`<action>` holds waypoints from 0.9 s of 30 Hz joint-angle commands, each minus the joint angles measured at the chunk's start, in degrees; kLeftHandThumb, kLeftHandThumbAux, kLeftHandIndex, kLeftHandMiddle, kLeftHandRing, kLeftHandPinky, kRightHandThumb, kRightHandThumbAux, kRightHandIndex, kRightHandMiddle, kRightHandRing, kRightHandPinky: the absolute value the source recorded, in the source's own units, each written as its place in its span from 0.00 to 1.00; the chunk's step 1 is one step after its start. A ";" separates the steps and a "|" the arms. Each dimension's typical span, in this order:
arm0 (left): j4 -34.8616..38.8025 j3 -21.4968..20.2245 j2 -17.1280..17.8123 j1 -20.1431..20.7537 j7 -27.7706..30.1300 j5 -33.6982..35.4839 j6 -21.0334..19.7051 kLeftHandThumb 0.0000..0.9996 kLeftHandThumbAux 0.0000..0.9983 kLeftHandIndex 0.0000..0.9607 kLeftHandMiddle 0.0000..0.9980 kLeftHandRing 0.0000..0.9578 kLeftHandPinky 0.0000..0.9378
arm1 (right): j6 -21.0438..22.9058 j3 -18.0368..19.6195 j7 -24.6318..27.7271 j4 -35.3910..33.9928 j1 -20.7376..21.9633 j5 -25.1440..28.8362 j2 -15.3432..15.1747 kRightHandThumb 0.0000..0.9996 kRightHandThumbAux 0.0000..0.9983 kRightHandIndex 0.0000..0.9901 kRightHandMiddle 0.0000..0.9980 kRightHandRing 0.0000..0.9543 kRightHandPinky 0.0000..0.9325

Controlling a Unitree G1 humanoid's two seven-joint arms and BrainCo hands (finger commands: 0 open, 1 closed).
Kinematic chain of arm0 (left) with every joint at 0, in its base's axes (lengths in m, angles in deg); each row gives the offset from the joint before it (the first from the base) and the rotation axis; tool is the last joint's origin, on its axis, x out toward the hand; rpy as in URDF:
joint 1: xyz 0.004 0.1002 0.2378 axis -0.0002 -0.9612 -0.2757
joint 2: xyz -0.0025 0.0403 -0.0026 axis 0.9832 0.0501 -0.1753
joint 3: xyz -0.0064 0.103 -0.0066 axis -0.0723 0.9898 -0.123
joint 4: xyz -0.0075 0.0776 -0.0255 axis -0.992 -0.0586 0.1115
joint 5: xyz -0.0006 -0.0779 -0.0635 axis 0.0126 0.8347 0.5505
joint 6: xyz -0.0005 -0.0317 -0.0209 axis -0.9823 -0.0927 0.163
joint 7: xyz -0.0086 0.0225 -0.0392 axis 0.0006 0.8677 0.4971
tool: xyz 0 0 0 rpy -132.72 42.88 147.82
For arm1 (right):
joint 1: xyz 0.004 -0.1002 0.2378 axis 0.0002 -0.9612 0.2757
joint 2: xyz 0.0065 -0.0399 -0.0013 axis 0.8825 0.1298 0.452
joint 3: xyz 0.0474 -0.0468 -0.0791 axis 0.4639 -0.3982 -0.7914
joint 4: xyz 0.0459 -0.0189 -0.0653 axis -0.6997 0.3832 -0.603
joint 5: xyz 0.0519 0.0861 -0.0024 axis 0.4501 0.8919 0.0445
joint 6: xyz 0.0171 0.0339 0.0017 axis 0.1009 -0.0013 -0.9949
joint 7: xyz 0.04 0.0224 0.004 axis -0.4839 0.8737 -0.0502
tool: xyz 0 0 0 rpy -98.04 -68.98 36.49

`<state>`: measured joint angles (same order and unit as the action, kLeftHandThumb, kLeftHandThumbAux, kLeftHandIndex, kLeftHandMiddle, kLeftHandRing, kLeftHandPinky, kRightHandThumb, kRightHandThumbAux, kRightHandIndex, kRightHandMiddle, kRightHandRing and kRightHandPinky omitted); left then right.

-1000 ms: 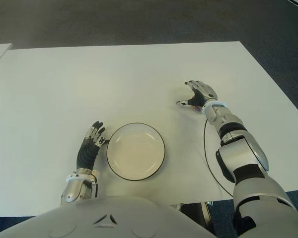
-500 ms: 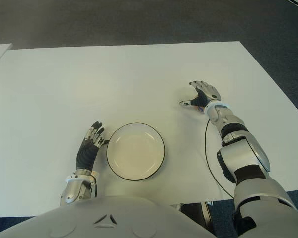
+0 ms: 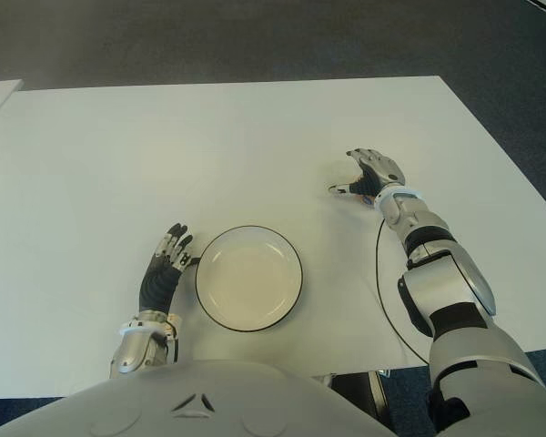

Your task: Put the apples into the plate.

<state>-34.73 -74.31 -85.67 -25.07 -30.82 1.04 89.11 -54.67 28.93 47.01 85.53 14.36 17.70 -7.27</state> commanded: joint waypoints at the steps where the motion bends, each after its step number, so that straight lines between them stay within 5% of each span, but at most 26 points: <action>1: -1.29 -0.58 0.20 -1.29 0.55 0.31 -1.51 0.21 0.62 0.01 0.06 0.09 0.14 | 0.96 -1.13 1.14 1.53 -2.59 -1.01 -0.59 0.32 0.42 0.00 0.00 0.00 0.06; 27: -1.13 -1.43 0.60 -1.39 1.24 0.65 -1.87 0.20 0.63 0.01 0.07 0.11 0.15 | -0.30 -2.45 2.82 1.71 -2.88 -0.96 -1.46 0.31 0.46 0.00 0.00 0.00 0.05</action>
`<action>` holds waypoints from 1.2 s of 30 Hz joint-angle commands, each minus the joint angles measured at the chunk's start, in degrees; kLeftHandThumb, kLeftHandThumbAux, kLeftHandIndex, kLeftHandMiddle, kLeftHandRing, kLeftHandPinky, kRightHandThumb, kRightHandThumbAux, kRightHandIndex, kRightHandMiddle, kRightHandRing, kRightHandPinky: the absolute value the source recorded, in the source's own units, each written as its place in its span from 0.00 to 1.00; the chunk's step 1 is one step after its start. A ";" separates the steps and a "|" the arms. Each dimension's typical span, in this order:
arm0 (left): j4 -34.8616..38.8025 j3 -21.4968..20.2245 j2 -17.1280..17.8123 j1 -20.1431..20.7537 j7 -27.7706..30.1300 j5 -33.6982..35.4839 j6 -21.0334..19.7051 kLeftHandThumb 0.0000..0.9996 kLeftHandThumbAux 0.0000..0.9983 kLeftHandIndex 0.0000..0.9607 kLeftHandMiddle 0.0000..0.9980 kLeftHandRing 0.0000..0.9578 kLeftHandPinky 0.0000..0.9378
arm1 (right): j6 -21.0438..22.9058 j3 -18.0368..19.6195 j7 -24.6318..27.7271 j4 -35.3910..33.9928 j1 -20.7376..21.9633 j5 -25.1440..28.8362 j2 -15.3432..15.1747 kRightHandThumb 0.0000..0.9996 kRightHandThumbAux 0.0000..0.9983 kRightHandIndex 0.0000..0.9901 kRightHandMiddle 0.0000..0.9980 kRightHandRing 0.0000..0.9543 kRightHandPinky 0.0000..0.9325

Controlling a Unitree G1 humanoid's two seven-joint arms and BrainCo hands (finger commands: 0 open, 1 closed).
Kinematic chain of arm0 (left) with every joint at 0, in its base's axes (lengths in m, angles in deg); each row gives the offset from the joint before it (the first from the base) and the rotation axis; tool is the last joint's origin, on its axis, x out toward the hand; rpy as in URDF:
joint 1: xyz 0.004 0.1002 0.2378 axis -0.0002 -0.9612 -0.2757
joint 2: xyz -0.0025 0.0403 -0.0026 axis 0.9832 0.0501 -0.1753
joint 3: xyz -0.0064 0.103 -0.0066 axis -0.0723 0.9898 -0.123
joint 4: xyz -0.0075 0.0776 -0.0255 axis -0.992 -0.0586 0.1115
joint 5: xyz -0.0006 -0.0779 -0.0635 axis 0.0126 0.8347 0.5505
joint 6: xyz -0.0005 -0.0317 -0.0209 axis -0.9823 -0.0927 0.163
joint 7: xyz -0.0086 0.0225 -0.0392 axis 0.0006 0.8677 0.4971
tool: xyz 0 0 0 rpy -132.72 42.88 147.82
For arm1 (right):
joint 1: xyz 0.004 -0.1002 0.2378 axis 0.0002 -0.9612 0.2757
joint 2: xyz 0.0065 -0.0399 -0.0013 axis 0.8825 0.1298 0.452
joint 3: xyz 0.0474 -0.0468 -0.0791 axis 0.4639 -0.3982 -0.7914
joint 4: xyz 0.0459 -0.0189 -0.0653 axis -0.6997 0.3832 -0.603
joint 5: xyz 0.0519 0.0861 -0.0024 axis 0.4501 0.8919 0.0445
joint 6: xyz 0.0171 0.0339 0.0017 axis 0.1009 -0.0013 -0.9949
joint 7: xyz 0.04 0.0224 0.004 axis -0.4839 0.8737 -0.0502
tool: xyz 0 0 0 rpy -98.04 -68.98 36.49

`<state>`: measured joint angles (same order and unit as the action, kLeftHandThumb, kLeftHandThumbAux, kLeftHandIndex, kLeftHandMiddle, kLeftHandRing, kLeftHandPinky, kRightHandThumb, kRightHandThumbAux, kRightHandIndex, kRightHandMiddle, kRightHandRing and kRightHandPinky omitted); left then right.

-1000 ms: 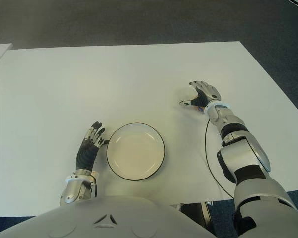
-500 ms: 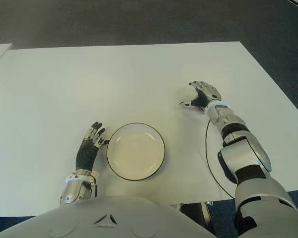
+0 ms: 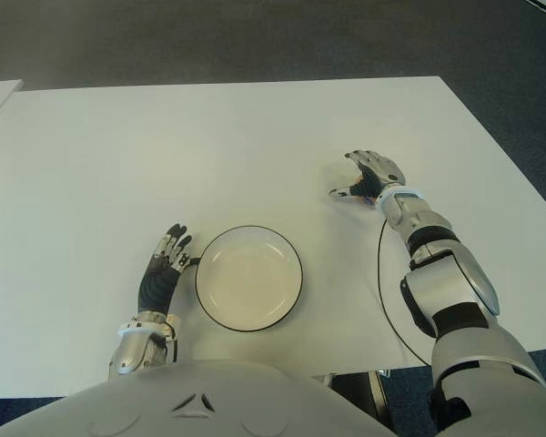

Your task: Put the apples into the plate.

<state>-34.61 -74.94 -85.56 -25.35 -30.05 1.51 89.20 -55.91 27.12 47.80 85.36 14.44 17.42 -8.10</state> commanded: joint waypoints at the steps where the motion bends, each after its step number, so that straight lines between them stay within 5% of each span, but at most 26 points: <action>1: -1.35 -0.88 0.51 -1.05 0.56 0.24 -1.96 0.20 0.63 0.01 0.07 0.11 0.15 | 1.10 -0.71 1.80 1.86 -3.04 -0.76 -0.68 0.31 0.46 0.00 0.00 0.00 0.05; 36: -1.67 -1.79 0.13 -0.91 1.40 0.61 -2.16 0.23 0.63 0.01 0.09 0.13 0.16 | 0.49 0.67 3.48 1.80 -3.57 -0.16 -0.95 0.34 0.41 0.00 0.00 0.03 0.13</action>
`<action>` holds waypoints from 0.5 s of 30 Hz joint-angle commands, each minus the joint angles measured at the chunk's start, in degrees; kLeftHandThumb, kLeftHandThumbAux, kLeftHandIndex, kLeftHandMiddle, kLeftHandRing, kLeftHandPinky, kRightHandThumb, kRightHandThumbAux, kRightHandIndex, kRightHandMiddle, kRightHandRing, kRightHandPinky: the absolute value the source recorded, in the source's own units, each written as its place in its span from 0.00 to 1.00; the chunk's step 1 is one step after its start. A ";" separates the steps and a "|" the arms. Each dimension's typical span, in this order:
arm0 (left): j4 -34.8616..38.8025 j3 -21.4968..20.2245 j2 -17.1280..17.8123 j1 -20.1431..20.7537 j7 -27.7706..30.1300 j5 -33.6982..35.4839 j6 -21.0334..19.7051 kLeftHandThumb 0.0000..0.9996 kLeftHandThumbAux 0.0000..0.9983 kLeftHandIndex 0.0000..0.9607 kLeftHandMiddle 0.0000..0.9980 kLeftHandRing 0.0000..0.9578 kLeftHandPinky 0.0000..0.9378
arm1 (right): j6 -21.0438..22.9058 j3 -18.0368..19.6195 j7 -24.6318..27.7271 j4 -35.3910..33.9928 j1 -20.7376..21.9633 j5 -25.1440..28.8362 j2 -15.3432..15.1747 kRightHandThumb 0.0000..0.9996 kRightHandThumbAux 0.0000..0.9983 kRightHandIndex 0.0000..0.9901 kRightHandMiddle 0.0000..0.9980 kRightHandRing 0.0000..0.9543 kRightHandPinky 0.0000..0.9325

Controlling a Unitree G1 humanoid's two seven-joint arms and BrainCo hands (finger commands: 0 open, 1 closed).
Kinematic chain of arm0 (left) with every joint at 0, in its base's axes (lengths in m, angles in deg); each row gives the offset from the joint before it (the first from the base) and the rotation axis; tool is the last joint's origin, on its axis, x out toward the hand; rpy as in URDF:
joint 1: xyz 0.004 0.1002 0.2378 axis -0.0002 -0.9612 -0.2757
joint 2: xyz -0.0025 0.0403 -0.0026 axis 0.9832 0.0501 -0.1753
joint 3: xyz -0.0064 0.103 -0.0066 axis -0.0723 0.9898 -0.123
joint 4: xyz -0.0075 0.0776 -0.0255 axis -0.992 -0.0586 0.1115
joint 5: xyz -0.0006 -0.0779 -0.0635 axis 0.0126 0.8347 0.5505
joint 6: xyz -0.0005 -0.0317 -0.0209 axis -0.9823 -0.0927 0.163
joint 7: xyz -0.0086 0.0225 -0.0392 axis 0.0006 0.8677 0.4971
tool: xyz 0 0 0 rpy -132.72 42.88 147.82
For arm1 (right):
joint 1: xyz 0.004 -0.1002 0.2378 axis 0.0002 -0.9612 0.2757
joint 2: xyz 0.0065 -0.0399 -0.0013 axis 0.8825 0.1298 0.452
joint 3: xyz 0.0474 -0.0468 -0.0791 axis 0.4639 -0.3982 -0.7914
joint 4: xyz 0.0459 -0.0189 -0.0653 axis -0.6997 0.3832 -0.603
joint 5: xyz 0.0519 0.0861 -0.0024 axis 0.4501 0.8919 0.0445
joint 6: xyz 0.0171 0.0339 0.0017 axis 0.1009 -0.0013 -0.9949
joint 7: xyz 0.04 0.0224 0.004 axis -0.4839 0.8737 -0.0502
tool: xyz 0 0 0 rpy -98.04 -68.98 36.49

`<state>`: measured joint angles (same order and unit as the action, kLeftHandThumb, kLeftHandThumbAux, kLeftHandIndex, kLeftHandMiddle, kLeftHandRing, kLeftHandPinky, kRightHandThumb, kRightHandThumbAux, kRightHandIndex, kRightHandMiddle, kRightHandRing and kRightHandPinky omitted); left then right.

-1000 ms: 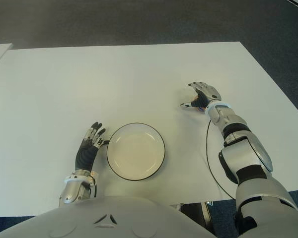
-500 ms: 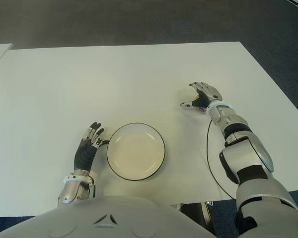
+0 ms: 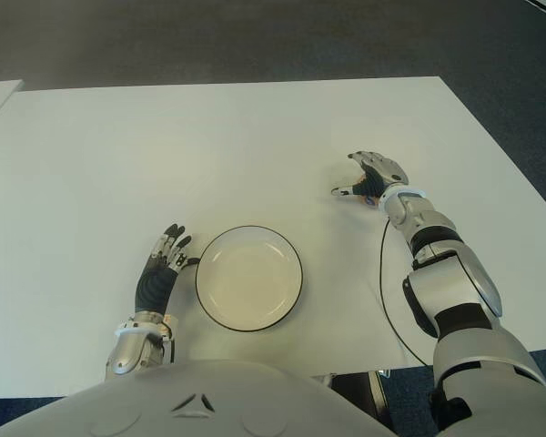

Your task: Put the apples into the plate.

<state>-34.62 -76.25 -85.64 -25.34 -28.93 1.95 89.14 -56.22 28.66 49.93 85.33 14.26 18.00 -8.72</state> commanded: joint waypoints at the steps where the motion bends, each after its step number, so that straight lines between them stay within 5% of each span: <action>1: -1.66 -0.49 0.20 -0.93 0.30 0.21 -2.14 0.22 0.63 0.01 0.09 0.13 0.16 | 0.76 -0.93 1.27 1.82 -3.40 -0.79 -0.35 0.34 0.41 0.00 0.01 0.03 0.13; 15: -1.07 -0.96 0.55 -1.26 0.58 0.64 -2.42 0.23 0.63 0.01 0.09 0.13 0.17 | 0.47 -2.16 0.52 1.88 -3.94 -1.29 -1.62 0.42 0.41 0.02 0.04 0.08 0.17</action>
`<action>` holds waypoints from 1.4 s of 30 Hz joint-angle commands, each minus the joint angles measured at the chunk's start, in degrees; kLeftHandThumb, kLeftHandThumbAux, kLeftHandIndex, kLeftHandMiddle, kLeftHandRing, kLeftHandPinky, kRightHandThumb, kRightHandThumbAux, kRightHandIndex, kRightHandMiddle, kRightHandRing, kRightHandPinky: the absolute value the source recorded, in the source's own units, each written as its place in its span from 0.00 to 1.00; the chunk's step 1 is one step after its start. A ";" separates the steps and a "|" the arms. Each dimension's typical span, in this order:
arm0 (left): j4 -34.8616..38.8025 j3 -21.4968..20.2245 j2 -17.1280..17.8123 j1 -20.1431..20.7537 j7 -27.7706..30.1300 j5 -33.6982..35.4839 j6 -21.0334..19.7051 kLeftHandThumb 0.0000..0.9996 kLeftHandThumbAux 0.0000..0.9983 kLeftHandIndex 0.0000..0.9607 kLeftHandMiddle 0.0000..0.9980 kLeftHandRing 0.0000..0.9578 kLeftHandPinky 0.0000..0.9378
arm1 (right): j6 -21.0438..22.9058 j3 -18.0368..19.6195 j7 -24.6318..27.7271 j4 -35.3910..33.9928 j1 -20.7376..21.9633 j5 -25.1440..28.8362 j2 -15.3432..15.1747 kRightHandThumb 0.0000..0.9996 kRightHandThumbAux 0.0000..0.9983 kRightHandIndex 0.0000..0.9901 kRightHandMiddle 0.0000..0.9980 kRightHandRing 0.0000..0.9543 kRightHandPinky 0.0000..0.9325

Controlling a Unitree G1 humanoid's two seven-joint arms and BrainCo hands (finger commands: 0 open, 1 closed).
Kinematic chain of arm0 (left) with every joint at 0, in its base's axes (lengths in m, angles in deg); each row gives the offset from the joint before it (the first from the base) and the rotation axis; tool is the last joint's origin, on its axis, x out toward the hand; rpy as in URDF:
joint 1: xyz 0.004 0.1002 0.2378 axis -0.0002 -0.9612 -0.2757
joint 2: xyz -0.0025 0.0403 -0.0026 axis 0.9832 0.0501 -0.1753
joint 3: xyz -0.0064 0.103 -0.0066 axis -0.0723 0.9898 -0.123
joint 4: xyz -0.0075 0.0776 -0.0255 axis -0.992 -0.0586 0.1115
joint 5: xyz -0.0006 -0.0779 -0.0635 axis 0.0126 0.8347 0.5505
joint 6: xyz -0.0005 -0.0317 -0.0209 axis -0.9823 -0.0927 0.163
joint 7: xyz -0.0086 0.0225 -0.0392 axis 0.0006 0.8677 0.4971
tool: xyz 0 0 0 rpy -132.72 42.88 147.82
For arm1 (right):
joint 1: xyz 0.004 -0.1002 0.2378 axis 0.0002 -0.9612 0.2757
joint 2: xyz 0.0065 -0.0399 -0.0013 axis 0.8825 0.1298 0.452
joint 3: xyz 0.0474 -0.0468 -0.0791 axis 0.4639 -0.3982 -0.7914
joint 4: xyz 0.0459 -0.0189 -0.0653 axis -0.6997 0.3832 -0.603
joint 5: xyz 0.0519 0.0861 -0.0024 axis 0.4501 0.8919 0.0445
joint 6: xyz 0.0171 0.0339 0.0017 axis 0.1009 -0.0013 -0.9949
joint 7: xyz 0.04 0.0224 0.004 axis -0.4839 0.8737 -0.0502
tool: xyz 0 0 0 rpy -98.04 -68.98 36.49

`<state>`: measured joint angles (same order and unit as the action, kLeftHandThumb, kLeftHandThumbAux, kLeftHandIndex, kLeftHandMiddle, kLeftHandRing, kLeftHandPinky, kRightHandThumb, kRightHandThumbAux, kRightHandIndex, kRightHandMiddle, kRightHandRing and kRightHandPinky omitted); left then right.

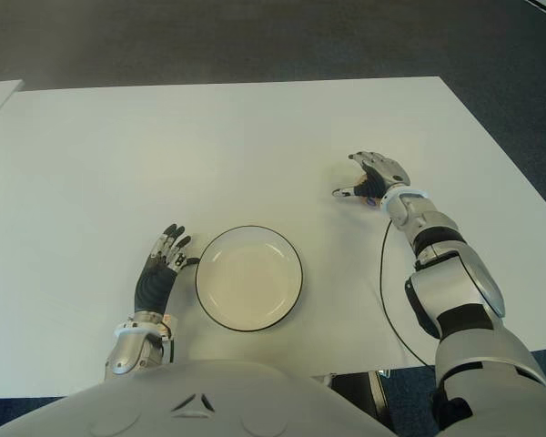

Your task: Put the apples into the plate.

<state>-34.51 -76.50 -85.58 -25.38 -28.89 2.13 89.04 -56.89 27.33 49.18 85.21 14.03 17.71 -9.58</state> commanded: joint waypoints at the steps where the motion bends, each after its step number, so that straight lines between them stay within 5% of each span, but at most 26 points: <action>1: -1.17 -0.77 0.57 -1.24 0.60 0.51 -2.39 0.23 0.62 0.01 0.09 0.13 0.18 | 1.13 -0.86 1.17 2.06 -3.82 -0.98 -0.88 0.43 0.42 0.03 0.05 0.08 0.18; 16: -1.16 -1.85 1.41 -1.01 1.99 1.35 -2.60 0.24 0.61 0.00 0.09 0.13 0.17 | 0.49 -0.73 -0.87 1.99 -5.08 -0.55 -1.03 0.56 0.44 0.20 0.22 0.25 0.33; 20: -0.98 -2.10 1.41 -0.93 2.10 1.33 -2.95 0.24 0.61 0.00 0.08 0.12 0.15 | 0.66 -1.03 -2.83 2.04 -5.49 -0.97 -0.95 0.64 0.48 0.34 0.42 0.45 0.49; 22: -0.91 -2.20 1.34 -0.91 2.07 1.29 -3.05 0.24 0.61 0.01 0.08 0.12 0.15 | 0.91 -1.03 -3.60 2.02 -5.63 -0.96 -0.82 0.68 0.59 0.39 0.49 0.52 0.54; 28: -1.03 -2.44 1.22 -0.83 2.09 1.34 -2.87 0.24 0.60 0.01 0.09 0.13 0.16 | 2.08 -0.29 -4.80 1.92 -6.08 -0.10 -0.16 0.83 0.67 0.41 0.50 0.65 0.62; 42: -1.05 -2.99 1.19 -0.95 2.57 1.59 -2.28 0.24 0.60 0.00 0.07 0.10 0.13 | 5.40 2.74 -4.26 1.79 -6.01 2.41 1.61 0.85 0.68 0.40 0.52 0.82 0.55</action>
<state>-34.07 -78.96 -84.61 -25.35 -26.72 3.33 88.16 -53.36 30.06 42.79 85.27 11.16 19.90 -9.51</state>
